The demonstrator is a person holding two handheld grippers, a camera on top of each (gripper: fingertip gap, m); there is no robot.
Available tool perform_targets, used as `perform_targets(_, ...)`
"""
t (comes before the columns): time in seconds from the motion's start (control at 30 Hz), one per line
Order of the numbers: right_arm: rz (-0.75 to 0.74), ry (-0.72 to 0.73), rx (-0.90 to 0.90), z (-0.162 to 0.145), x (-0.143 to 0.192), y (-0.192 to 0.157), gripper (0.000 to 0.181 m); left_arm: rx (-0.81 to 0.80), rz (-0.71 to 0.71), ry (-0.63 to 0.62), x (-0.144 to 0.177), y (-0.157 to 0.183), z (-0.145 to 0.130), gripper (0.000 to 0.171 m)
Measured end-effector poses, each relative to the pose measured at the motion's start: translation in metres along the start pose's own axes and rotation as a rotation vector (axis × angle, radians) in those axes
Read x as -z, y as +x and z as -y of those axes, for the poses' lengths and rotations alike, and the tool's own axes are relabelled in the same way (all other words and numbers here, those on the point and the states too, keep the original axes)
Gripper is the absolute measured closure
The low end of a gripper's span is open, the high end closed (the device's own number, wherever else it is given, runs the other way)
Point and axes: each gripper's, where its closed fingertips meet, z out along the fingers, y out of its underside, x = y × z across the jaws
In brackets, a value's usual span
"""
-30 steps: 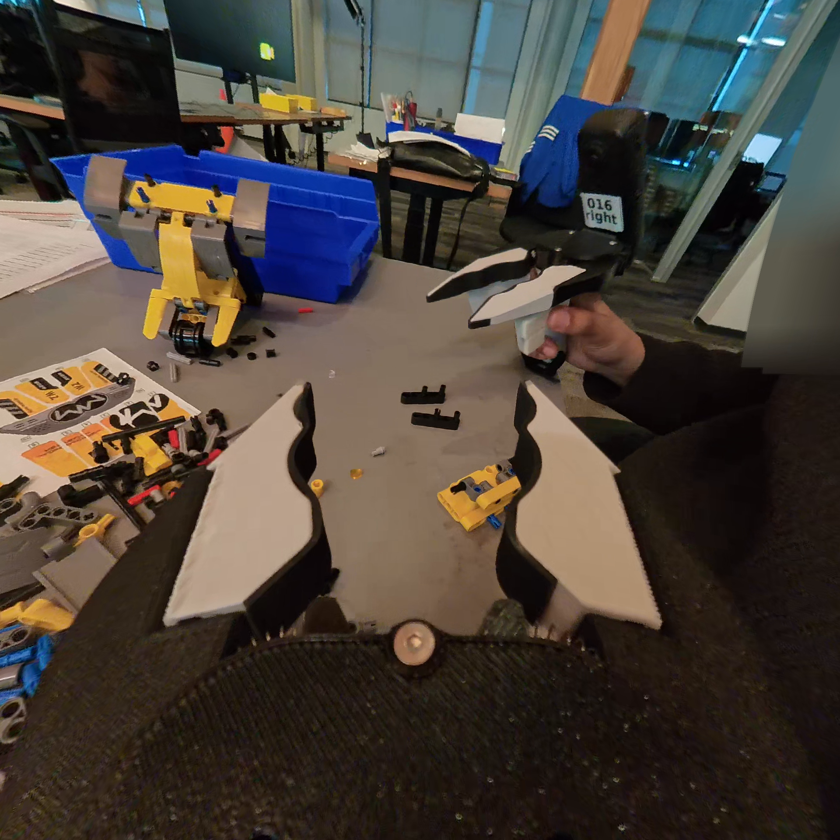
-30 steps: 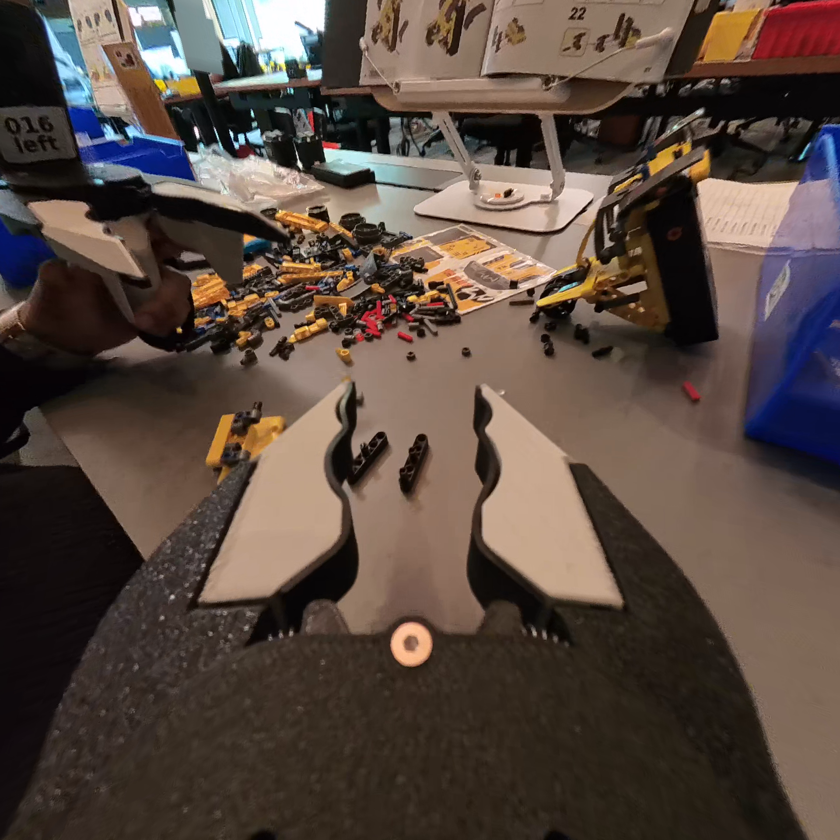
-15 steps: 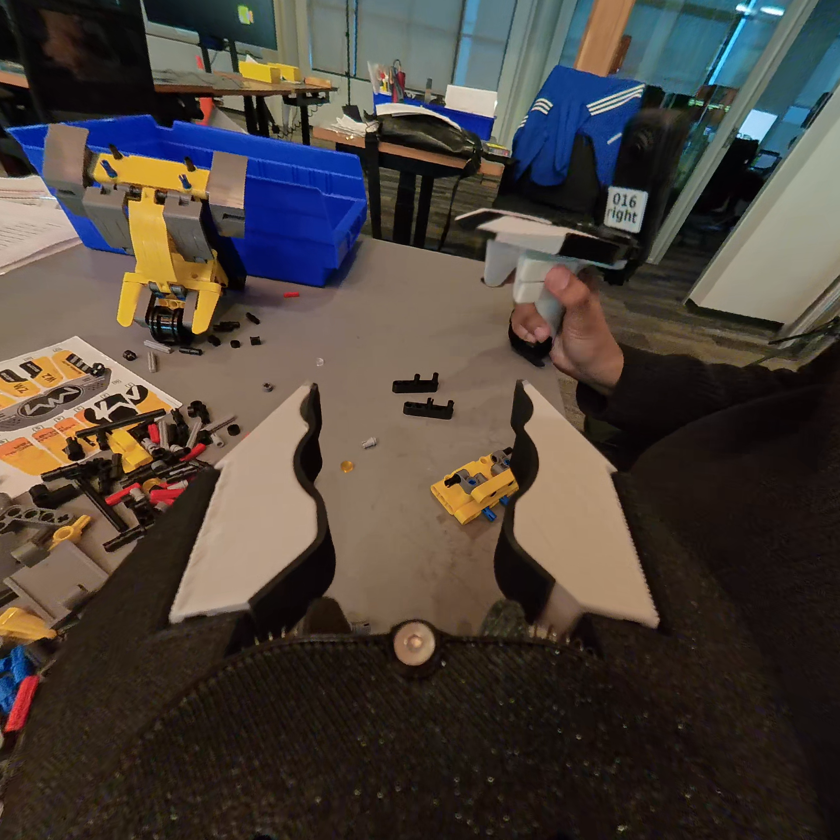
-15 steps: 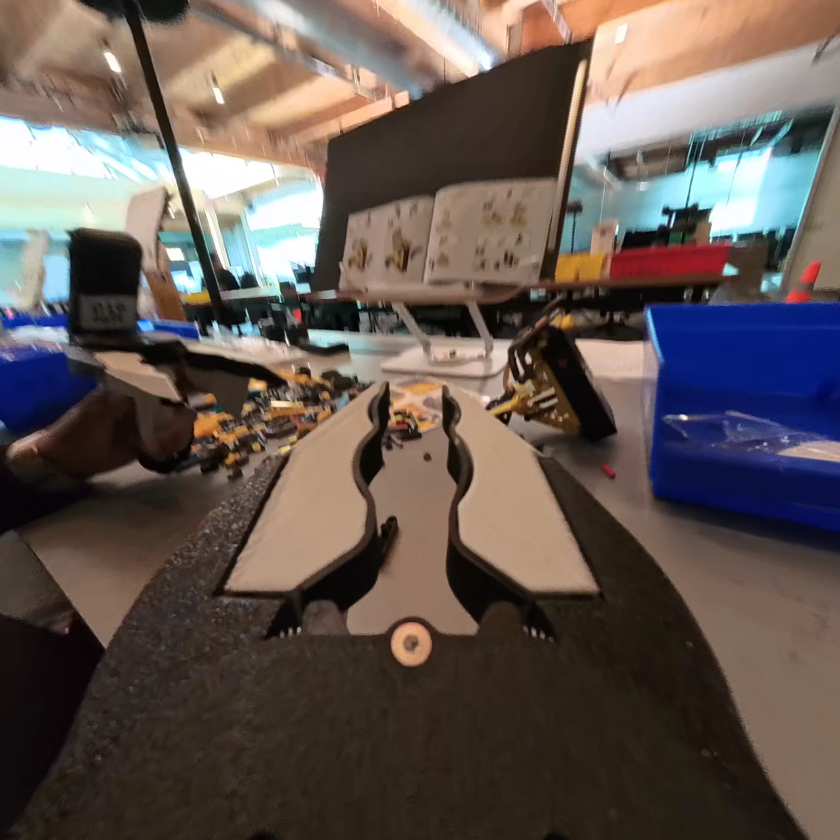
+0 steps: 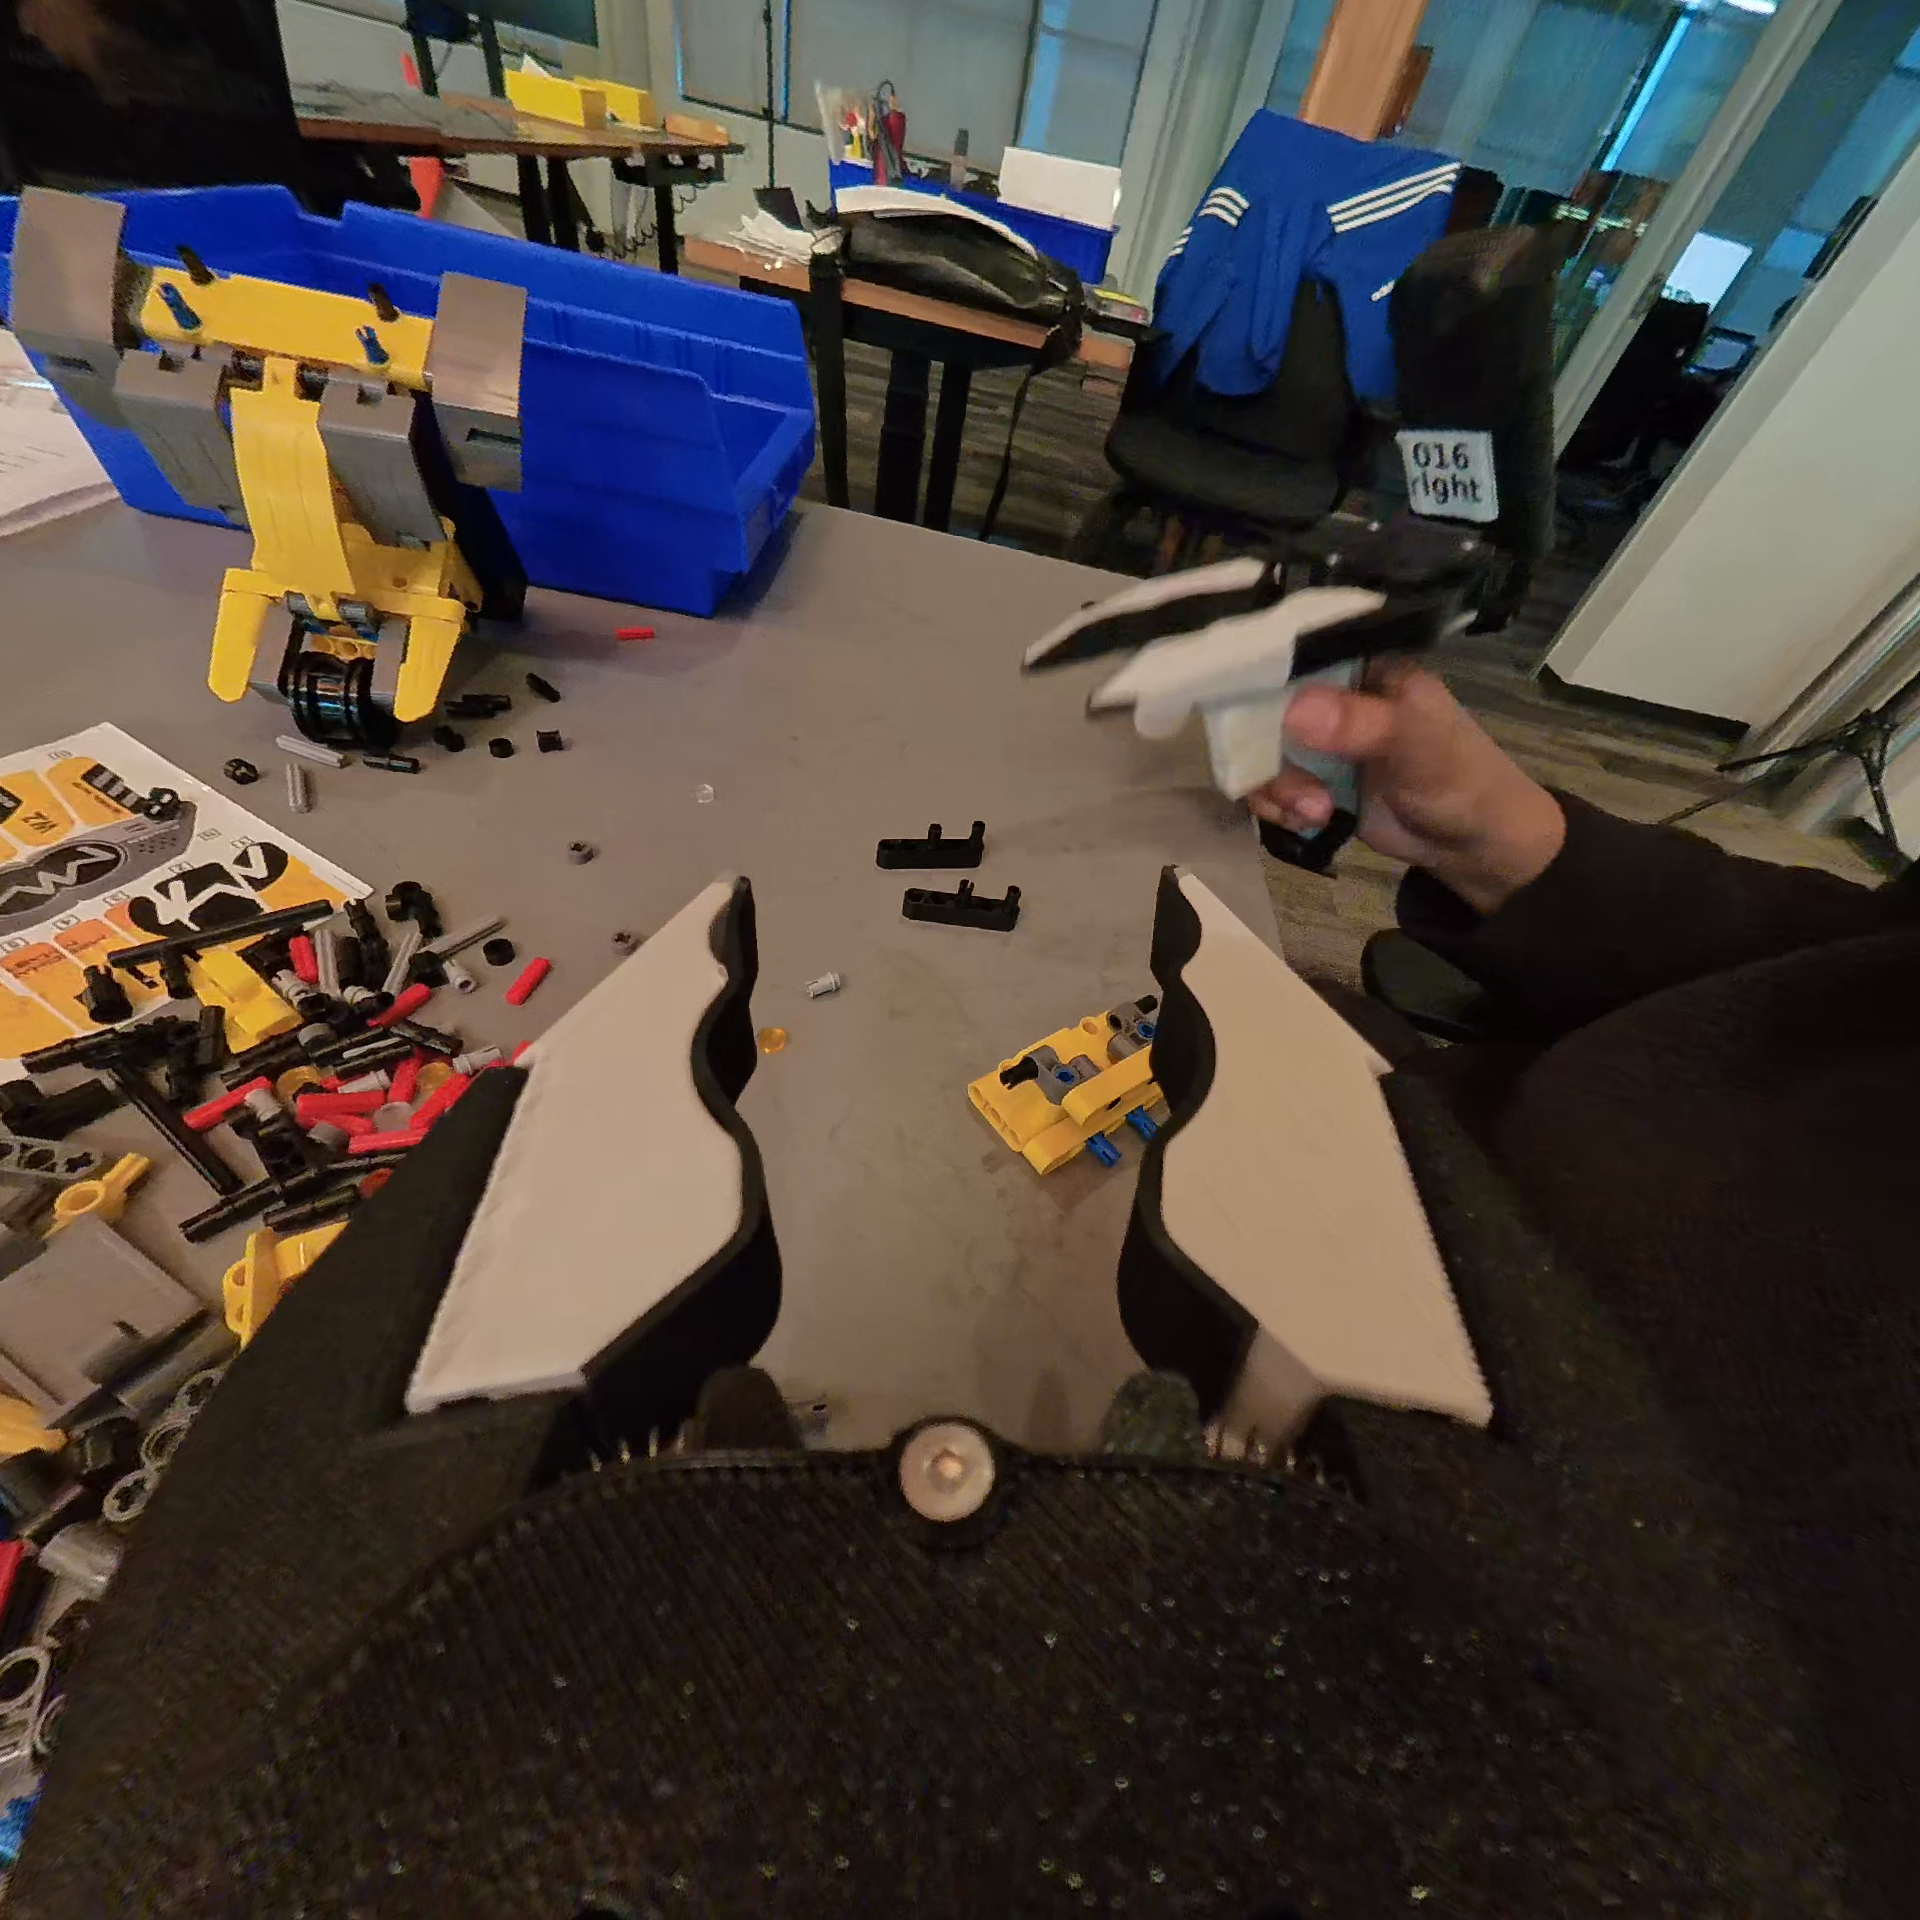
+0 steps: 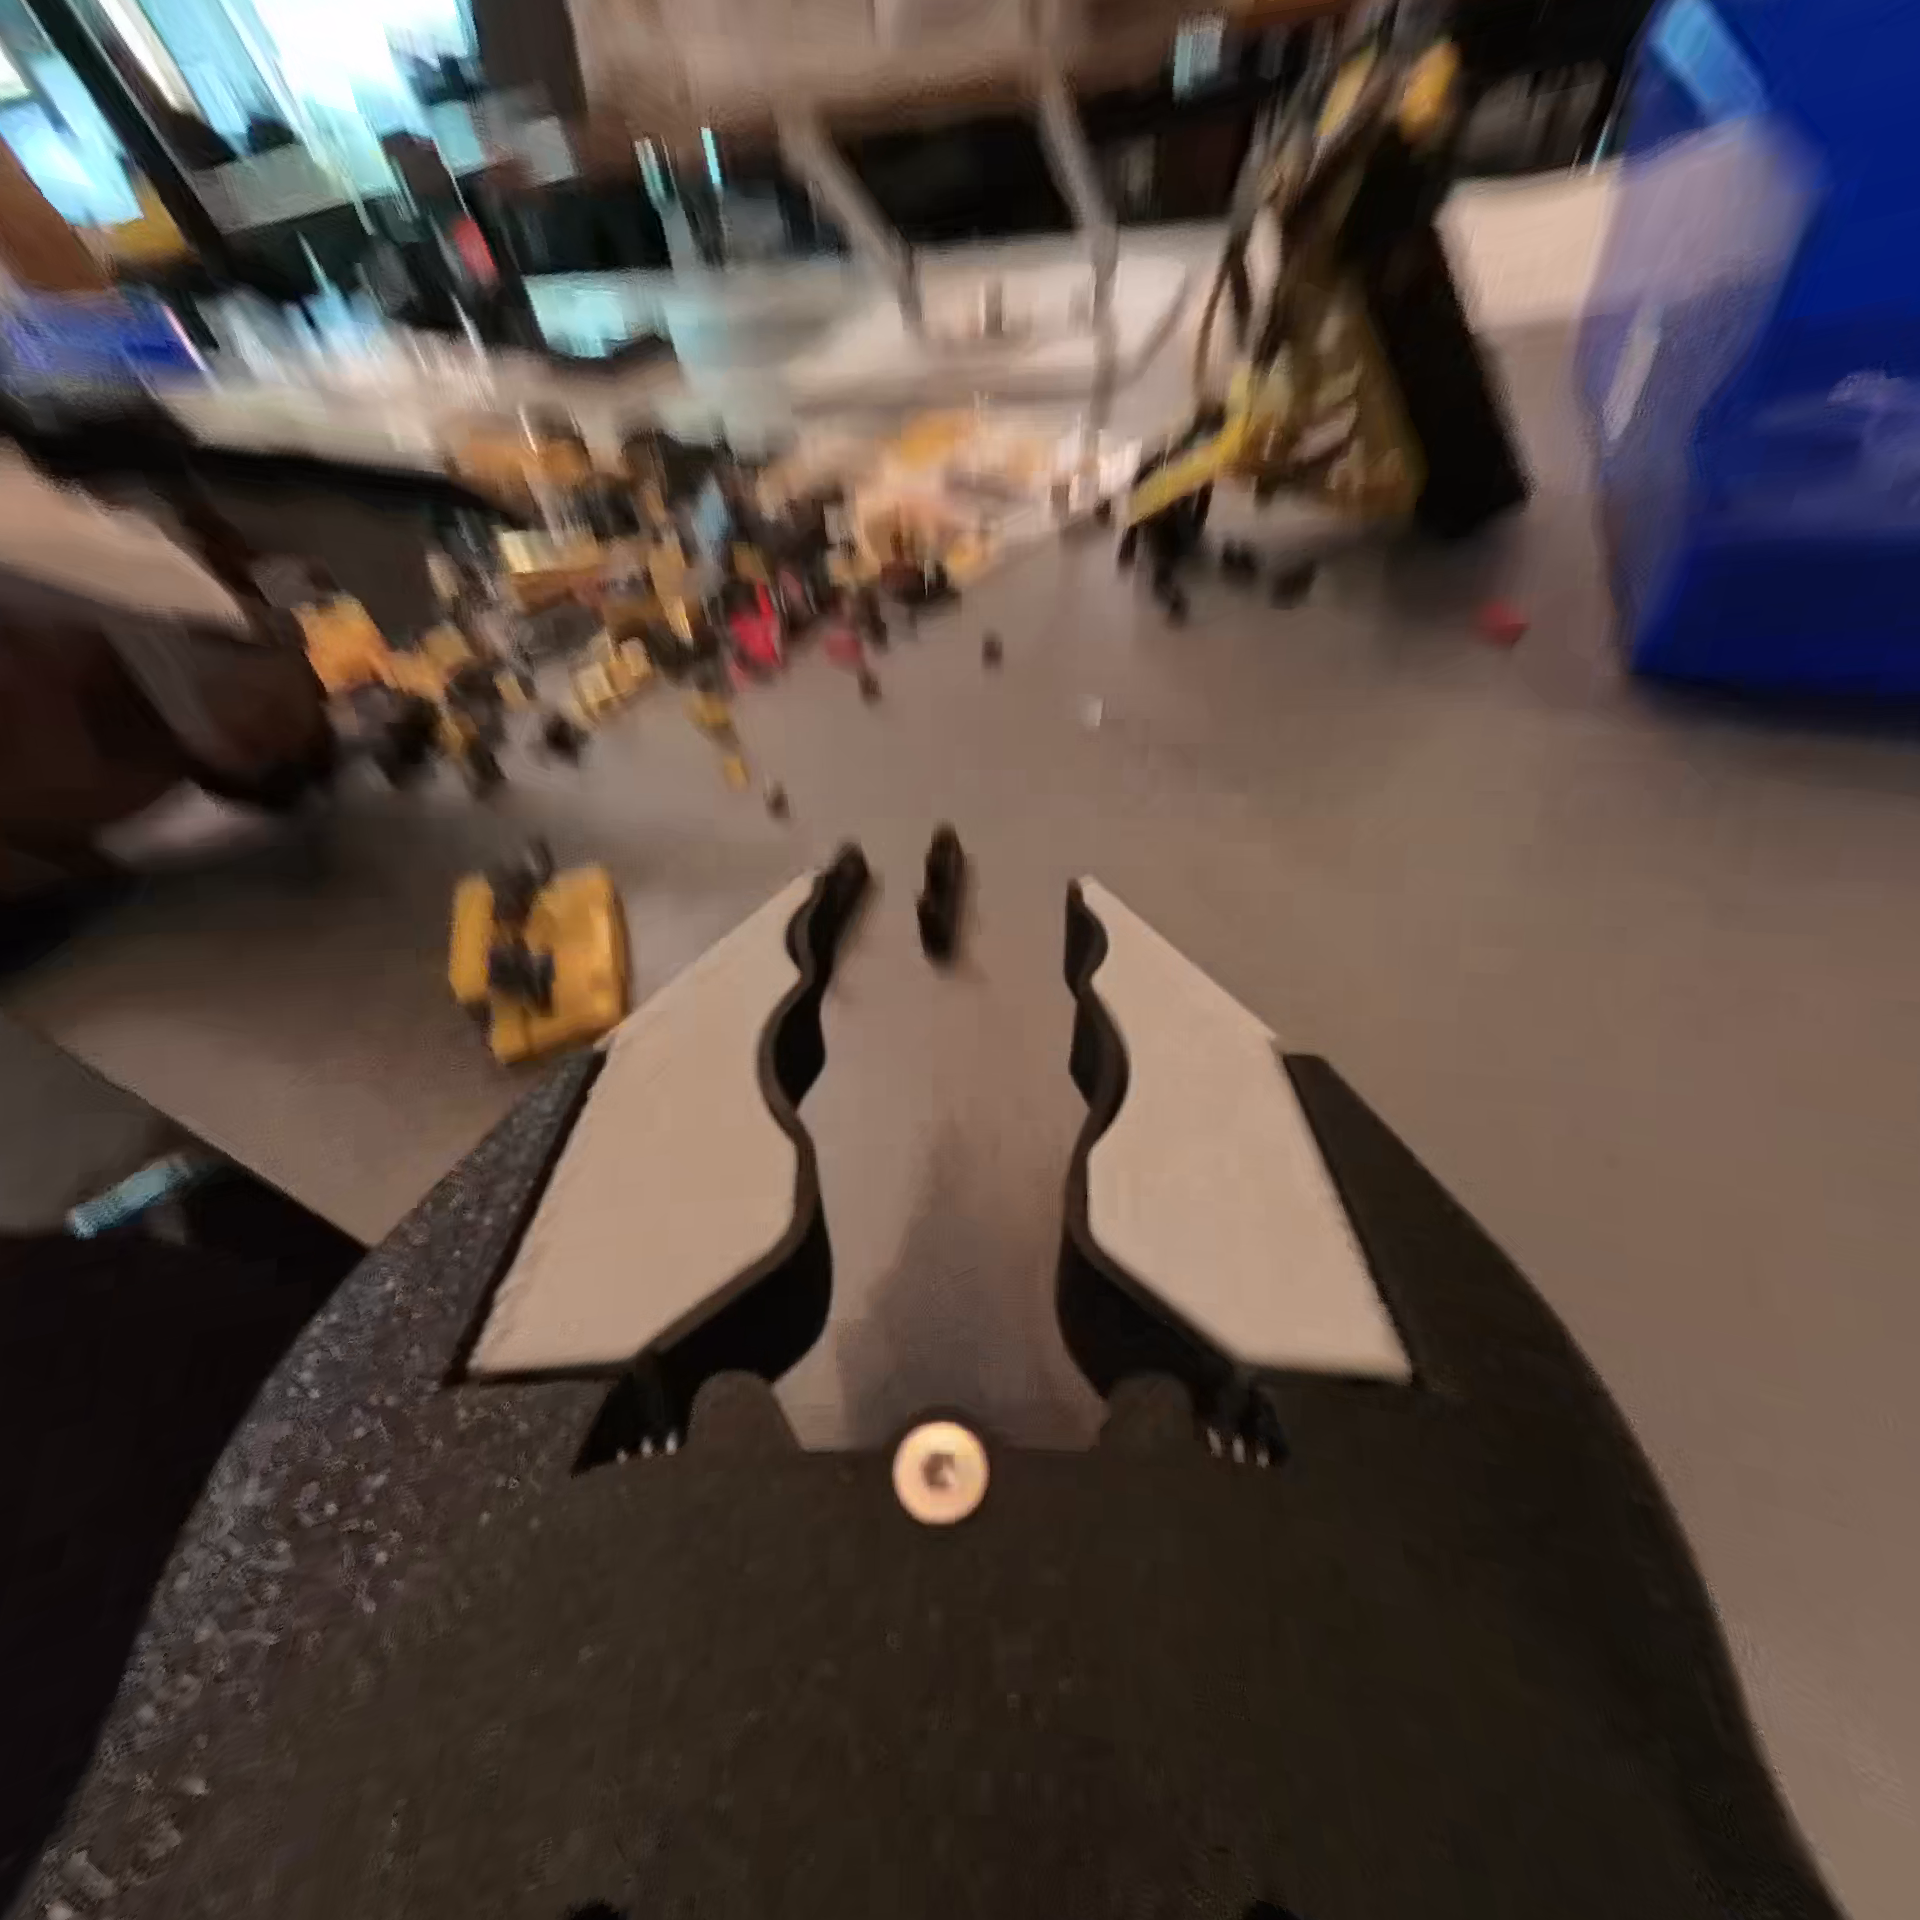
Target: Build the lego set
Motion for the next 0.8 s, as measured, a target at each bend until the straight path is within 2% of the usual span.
perform_targets(0.07, -0.042, -0.167, 0.073, -0.034, -0.010, -0.002, 0.137, -0.005, 0.007, -0.004, 0.000, 0.000, 0.000, 0.096)
perform_targets(0.1, -0.063, -0.193, 0.113, -0.039, -0.012, -0.002, 0.141, -0.009, 0.014, -0.007, 0.001, -0.001, -0.001, 0.096)
perform_targets(0.2, -0.109, -0.231, 0.174, -0.035, -0.015, 0.000, 0.144, -0.011, 0.027, -0.013, 0.001, -0.003, -0.002, 0.097)
perform_targets(0.33, -0.051, -0.256, 0.139, -0.028, -0.026, -0.006, 0.141, -0.001, 0.028, -0.029, 0.000, -0.005, -0.005, 0.096)
perform_targets(0.47, -0.086, -0.373, 0.188, -0.043, -0.039, -0.001, 0.146, -0.017, 0.034, -0.023, 0.000, -0.003, -0.004, 0.096)
perform_targets(0.5, -0.098, -0.383, 0.209, -0.044, -0.040, 0.000, 0.152, -0.019, 0.032, -0.015, 0.000, -0.002, -0.002, 0.097)
perform_targets(0.57, -0.114, -0.374, 0.253, -0.043, -0.041, -0.001, 0.173, -0.021, 0.025, 0.001, 0.000, 0.000, 0.001, 0.097)
perform_targets(0.7, -0.086, -0.311, 0.288, -0.036, -0.037, -0.008, 0.175, -0.028, 0.011, 0.050, 0.004, 0.005, 0.009, 0.098)
perform_targets(0.8, -0.003, -0.154, 0.275, -0.009, -0.027, -0.027, 0.175, -0.032, -0.017, 0.079, 0.006, 0.012, 0.014, 0.097)
